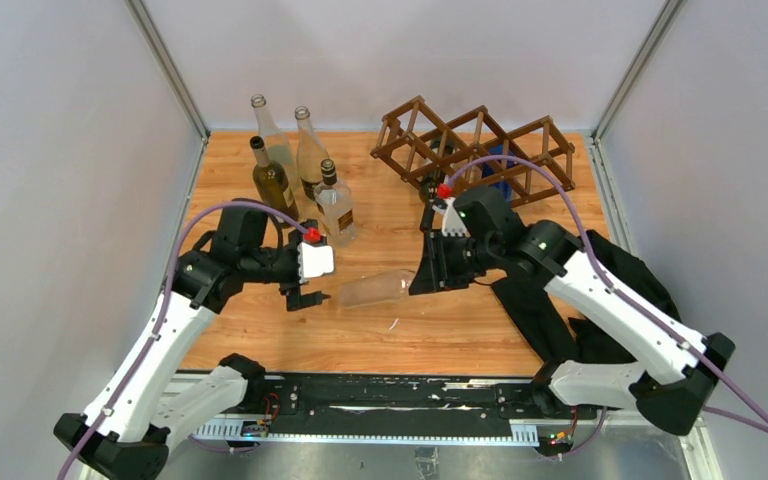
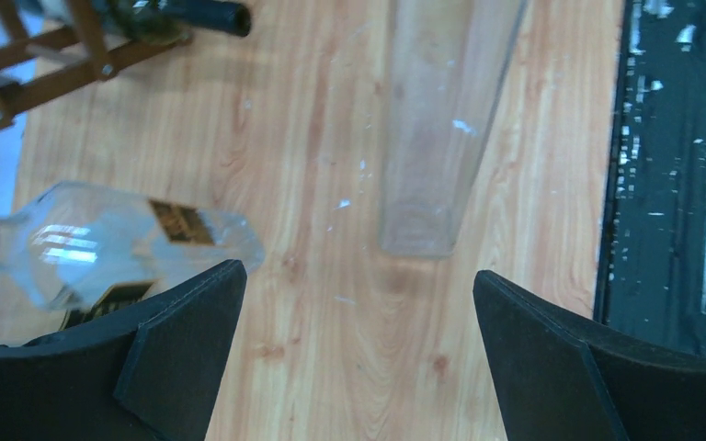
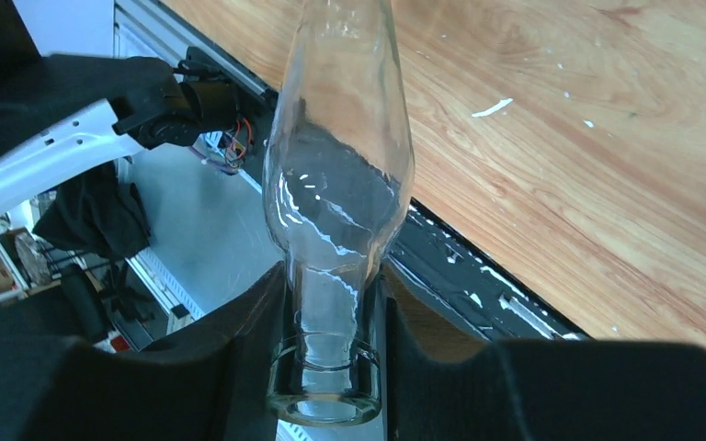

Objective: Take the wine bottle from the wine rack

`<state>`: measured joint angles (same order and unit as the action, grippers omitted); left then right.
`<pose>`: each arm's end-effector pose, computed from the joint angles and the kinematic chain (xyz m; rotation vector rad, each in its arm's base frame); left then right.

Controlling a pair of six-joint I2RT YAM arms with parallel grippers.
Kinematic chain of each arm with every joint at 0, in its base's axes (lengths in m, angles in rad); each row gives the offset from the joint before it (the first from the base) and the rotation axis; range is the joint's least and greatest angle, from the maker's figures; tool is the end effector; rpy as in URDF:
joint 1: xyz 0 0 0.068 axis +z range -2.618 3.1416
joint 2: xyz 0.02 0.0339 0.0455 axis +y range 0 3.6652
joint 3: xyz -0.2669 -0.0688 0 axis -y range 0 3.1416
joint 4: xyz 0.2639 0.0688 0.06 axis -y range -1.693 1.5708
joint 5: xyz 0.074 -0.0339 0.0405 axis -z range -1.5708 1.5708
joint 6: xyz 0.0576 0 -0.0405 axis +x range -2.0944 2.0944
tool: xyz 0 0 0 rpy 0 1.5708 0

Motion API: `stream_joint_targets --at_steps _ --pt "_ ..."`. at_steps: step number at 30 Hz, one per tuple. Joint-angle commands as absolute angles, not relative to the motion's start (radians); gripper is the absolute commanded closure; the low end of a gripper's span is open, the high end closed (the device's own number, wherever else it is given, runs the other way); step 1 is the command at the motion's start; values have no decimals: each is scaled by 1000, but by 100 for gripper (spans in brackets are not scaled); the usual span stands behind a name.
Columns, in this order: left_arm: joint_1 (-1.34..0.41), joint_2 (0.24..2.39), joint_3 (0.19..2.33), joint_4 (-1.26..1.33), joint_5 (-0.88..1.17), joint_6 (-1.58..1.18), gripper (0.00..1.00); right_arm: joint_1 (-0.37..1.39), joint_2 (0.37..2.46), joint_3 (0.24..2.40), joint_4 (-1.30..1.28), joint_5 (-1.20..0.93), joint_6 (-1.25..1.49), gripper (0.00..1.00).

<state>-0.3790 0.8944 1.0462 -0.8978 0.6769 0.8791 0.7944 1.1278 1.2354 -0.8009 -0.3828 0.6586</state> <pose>0.1651 -0.1046 0.3402 1.5291 1.5400 -0.4993 0.1665 0.2002 0.3612 -0.3945 2.4668 1.1359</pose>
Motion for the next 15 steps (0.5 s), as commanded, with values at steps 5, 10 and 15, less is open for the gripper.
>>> stream_joint_targets --at_steps 5,10,15 --pt "-538 826 967 -784 621 684 0 924 1327 1452 -779 -376 642 100" --pt "-576 814 905 -717 614 575 0 968 1411 1542 -771 -380 640 100" --pt "-586 766 834 -672 548 599 0 982 1442 1572 -733 -407 650 100"
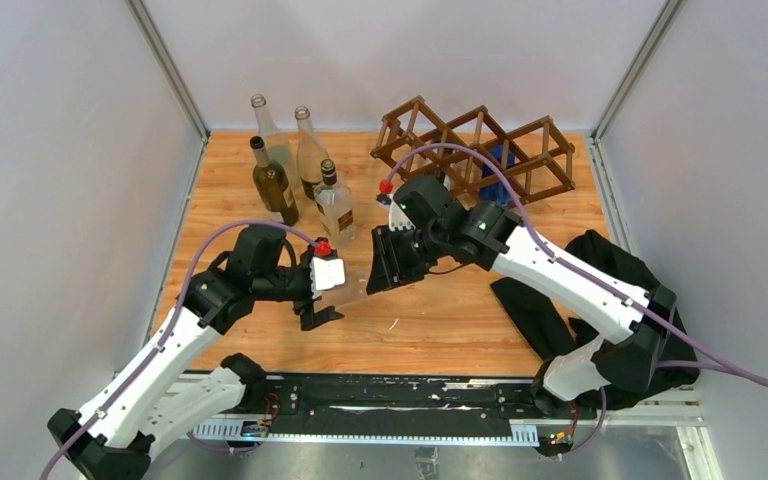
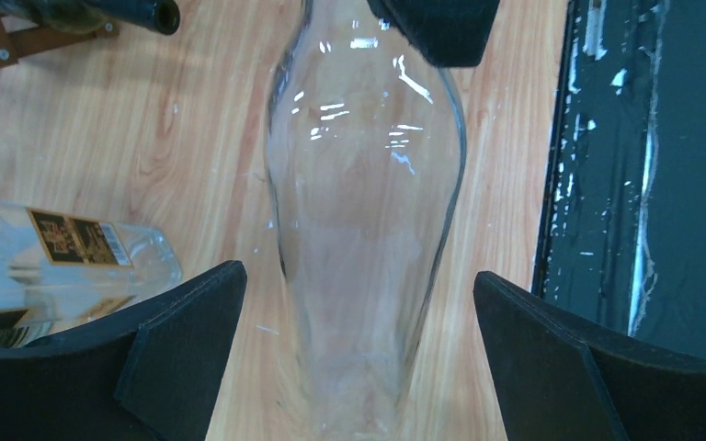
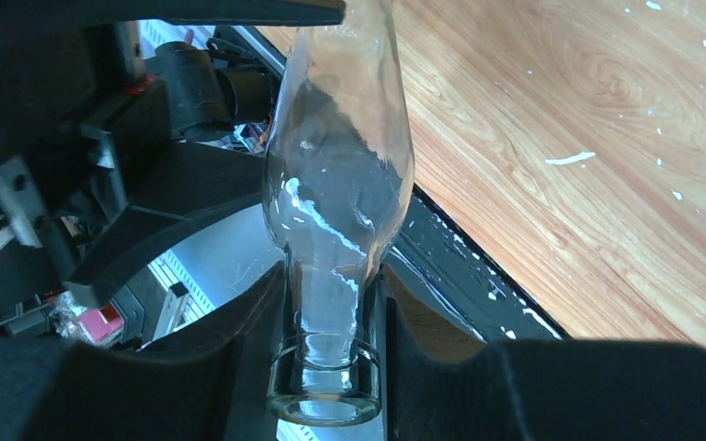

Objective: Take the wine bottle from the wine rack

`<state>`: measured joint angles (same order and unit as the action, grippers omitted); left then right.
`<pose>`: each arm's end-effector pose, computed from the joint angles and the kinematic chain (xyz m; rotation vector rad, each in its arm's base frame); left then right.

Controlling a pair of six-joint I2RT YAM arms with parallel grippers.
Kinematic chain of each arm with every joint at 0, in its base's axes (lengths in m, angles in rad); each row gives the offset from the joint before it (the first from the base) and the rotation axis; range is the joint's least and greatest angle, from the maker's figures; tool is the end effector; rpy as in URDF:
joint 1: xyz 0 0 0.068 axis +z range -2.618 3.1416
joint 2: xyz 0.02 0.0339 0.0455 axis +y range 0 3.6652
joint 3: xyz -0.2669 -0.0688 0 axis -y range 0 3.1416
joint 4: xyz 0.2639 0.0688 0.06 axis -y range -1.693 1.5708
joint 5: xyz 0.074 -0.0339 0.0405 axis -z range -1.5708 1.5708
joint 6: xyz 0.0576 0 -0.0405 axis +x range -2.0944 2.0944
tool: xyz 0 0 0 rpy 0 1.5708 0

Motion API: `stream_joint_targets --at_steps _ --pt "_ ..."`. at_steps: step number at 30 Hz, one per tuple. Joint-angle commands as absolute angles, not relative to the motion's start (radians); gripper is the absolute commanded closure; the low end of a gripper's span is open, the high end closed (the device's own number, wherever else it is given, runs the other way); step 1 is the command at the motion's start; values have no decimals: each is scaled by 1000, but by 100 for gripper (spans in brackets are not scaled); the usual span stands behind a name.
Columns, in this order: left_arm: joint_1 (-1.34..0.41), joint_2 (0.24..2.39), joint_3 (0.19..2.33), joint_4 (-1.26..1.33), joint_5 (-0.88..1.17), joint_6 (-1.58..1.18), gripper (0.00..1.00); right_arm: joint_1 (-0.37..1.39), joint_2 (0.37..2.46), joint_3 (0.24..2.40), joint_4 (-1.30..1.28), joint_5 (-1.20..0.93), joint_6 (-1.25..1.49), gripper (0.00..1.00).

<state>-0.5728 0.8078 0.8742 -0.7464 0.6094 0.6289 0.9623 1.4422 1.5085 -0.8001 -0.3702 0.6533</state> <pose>0.1411 -0.1302 0.3076 1.4882 1.5979 -0.6499 0.1772 0.2908 0.3700 -0.6078 2.5101 1.1604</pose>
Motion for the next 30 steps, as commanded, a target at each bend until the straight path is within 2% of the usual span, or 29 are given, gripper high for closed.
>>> stream_joint_targets --at_steps 1,4,7,12,13,14,15,16,17,18,19,21,30 --pt "-586 762 825 -652 517 593 0 984 1449 1576 -730 -414 651 100" --pt "-585 770 822 -632 481 591 1 991 1469 1587 -723 -427 652 100" --pt "-585 791 829 -633 493 593 9 994 1489 1597 -711 -443 661 100" --pt "-585 824 838 -639 492 618 37 993 1511 1622 -685 -459 665 100" --pt "-586 824 839 -644 493 627 45 992 1509 1629 -685 -455 658 94" --pt "-585 823 840 -645 491 633 57 991 1505 1630 -684 -444 652 77" --pt "-585 820 840 -645 486 636 65 989 1497 1629 -684 -435 646 66" --pt "-586 819 842 -643 477 639 79 986 1486 1627 -685 -416 636 43" --pt "-586 818 846 -641 464 635 84 980 1473 1621 -685 -399 626 35" --pt "-586 819 850 -631 445 617 94 970 1454 1610 -686 -377 619 17" --pt "-586 820 856 -618 424 597 98 956 1432 1595 -685 -355 615 12" --pt "-580 822 870 -591 399 548 100 920 1376 1556 -676 -320 611 7" --pt "-384 939 1012 -481 506 150 100 851 1104 1286 -468 -219 590 3"
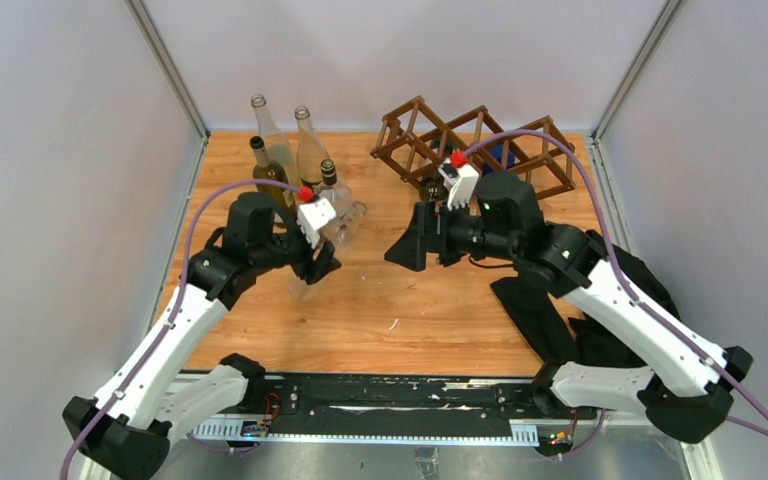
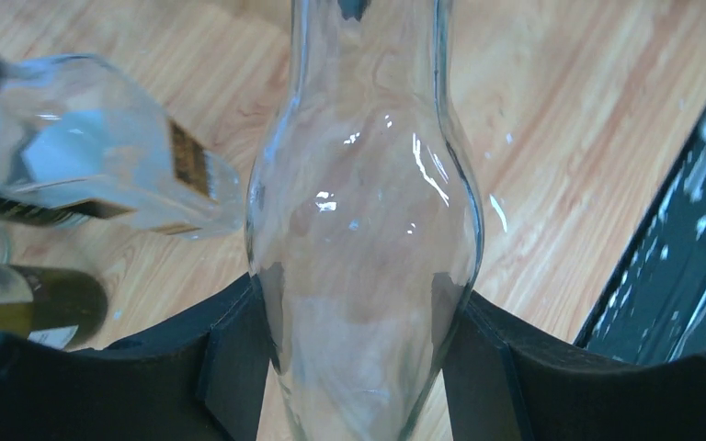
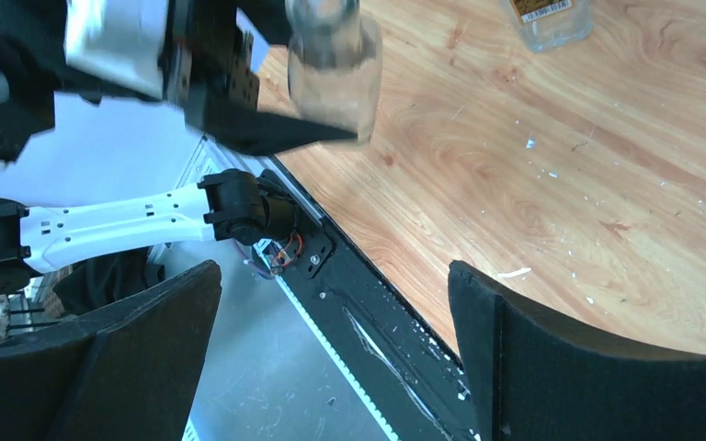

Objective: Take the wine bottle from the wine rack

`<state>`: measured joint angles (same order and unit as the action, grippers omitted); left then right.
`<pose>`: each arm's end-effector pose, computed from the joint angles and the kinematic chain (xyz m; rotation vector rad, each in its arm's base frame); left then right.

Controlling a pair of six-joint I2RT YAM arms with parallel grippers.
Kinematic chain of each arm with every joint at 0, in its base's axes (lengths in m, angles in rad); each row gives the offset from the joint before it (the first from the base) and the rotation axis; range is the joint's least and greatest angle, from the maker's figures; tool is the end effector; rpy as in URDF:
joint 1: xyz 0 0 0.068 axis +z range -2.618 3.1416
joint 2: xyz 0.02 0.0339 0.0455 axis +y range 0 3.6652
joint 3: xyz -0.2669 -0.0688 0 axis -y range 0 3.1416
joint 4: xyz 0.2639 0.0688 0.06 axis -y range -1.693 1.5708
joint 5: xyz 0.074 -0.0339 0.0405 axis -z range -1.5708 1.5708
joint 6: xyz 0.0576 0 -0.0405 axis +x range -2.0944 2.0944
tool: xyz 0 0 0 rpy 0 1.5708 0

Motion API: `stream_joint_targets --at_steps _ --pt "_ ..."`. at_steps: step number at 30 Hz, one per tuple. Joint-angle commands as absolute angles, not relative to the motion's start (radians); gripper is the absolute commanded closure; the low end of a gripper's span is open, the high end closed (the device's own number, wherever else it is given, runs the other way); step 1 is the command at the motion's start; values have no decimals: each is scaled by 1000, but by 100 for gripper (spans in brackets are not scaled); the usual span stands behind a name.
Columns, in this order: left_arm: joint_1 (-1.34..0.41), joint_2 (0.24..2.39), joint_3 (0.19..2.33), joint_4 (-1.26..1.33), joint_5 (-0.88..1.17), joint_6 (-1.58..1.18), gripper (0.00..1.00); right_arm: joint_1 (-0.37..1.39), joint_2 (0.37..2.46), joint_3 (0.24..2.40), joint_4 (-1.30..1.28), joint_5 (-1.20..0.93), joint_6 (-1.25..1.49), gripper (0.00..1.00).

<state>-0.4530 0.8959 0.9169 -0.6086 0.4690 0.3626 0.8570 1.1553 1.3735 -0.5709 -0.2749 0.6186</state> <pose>0.1866 -0.1198 0.3179 1.0901 1.8392 -0.5574 0.1704 0.2207 0.4287 -0.4532 2.0717 1.2064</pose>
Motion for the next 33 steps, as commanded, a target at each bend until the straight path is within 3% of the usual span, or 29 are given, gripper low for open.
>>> stream_joint_targets --at_steps 1,9,16,23,29,30,33 --pt "-364 964 1050 -481 498 102 100 852 1096 1269 -453 -218 582 3" --pt "-230 1047 1172 -419 521 -170 100 868 1170 1207 -237 -249 567 2" --pt "-213 1013 1142 -333 548 -281 100 993 1326 1254 -34 -70 430 2" --pt "-206 976 1120 -323 573 -340 100 1076 1504 1361 -9 134 321 2" --pt "-203 944 1107 -327 594 -381 100 1078 1536 1318 166 118 326 1" --pt "-202 942 1107 -327 595 -387 100 1077 1537 1306 195 110 331 2" --pt "-198 935 1105 -321 606 -415 100 1077 1540 1278 248 91 335 20"
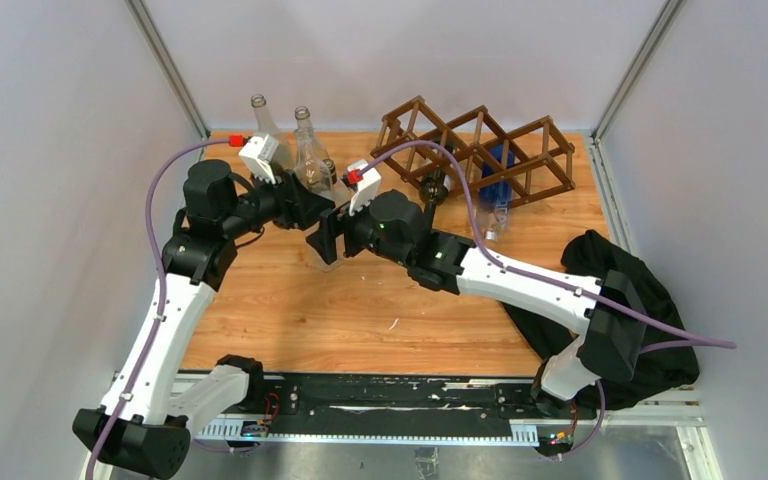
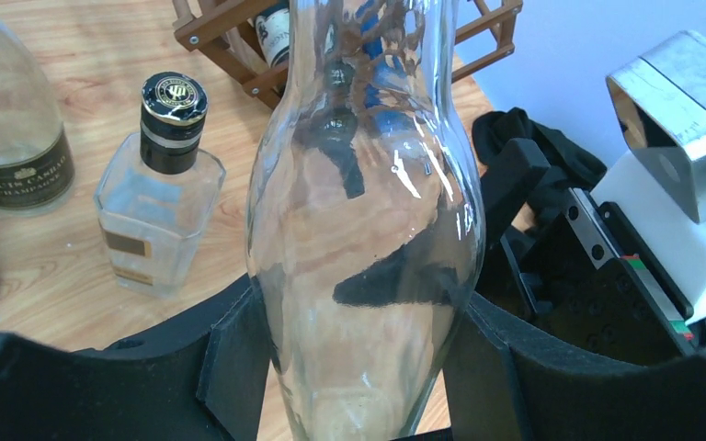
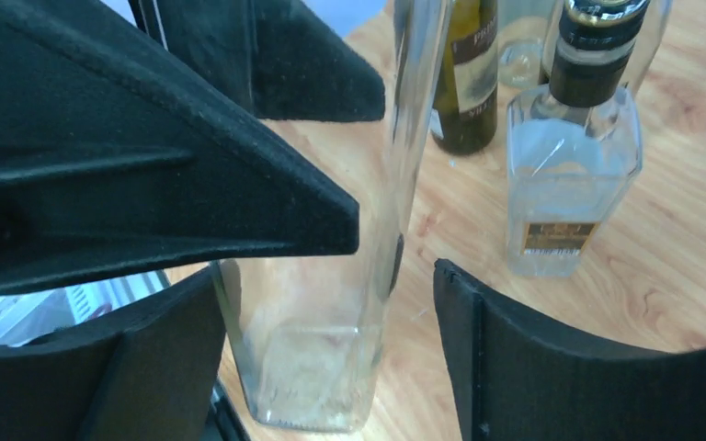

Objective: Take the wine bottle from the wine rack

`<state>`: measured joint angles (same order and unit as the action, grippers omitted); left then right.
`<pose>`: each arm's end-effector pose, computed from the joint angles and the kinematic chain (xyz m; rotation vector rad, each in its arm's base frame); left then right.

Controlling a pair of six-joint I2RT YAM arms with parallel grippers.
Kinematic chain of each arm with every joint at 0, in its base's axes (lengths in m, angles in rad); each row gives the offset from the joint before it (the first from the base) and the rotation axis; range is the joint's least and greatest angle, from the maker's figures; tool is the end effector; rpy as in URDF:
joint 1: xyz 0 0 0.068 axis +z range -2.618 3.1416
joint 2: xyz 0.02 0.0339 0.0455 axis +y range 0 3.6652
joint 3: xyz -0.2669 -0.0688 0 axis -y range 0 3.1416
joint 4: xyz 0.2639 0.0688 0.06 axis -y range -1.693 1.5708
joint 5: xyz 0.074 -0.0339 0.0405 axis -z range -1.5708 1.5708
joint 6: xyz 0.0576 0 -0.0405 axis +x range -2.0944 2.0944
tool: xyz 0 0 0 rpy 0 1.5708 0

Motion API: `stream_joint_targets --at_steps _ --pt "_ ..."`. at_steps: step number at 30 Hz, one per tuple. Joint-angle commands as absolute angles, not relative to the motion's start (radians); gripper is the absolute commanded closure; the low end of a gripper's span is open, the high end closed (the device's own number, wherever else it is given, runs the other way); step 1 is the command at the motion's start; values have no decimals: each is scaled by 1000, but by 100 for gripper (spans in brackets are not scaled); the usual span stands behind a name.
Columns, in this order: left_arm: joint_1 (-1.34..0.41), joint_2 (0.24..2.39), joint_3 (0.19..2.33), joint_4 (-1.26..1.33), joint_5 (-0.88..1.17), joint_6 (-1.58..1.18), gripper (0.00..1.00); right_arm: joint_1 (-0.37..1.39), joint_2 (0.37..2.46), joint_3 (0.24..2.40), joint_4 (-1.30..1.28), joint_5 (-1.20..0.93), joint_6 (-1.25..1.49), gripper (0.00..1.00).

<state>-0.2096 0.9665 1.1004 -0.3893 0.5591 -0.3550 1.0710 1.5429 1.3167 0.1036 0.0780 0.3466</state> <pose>0.2291 -0.0800 0.3968 0.2728 1.8616 -0.9017 0.2022 0.3609 0.3635 -0.5776 1.6990 0.9792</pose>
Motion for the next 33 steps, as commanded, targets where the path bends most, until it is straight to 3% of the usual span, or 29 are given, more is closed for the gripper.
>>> stream_joint_targets --at_steps 1,3,7,11,18,22,30,31,33 --pt "-198 933 1103 -321 608 -425 100 1078 1541 1274 253 90 334 29" --pt "-196 928 1096 -320 615 -445 96 1080 1540 1264 259 83 328 46" --pt "-195 922 1080 -316 629 -466 60 1086 1531 1247 261 77 298 99" --pt "-184 926 1096 -312 618 -457 33 1115 1499 1210 250 110 235 100" --pt "-136 982 1120 -261 637 -489 27 1127 1431 1130 251 133 212 100" --pt "-133 994 1092 -220 663 -514 35 1130 1421 1118 251 132 218 100" --pt "-133 1004 1090 -260 648 -434 81 1132 1436 1132 244 116 216 100" --pt "-133 1010 1096 -280 631 -394 86 1131 1438 1138 231 114 222 90" --pt "-132 1017 1112 -315 592 -326 94 1131 1440 1149 202 125 239 55"
